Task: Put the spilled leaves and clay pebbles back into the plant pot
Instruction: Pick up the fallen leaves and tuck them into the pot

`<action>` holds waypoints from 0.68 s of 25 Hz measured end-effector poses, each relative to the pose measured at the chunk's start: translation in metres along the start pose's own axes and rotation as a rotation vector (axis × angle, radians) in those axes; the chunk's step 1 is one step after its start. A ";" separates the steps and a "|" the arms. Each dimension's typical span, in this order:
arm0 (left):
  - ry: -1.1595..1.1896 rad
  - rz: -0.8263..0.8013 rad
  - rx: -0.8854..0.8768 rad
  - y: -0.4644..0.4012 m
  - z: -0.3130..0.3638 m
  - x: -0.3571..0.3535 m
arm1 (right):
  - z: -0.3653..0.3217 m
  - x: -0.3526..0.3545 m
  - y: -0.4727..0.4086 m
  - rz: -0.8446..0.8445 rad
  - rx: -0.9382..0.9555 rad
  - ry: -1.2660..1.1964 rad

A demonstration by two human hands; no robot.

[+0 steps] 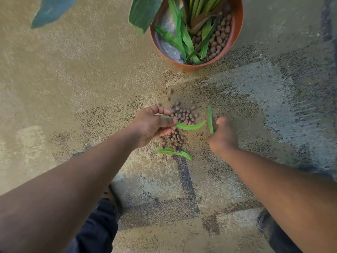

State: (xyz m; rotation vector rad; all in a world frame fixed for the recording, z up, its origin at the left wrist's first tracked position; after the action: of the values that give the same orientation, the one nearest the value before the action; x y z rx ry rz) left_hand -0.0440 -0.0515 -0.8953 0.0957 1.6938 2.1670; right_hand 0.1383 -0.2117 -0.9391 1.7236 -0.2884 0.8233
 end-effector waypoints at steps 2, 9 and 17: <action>-0.004 -0.021 -0.062 0.008 0.014 -0.015 | -0.001 0.019 0.007 0.038 -0.005 -0.168; -0.108 0.112 -0.695 0.066 0.130 -0.054 | -0.078 0.165 0.069 0.406 0.347 -0.800; -0.424 0.357 -1.029 0.052 0.215 -0.049 | -0.113 0.214 0.008 0.450 0.240 -0.574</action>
State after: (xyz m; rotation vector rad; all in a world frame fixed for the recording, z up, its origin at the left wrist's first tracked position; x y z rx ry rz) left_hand 0.0497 0.1193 -0.7798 0.5423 0.2391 2.7392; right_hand 0.2461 -0.0639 -0.7809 2.1400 -1.0285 0.6773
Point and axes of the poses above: each hand's wrist, its own y-axis away from the middle knuckle, its own x-axis out of the back of the hand, z = x × y, the point moved 10 cm from there along -y, towards the middle knuckle, and after that the axes turned 14 degrees about y, right-handed, at the moved point
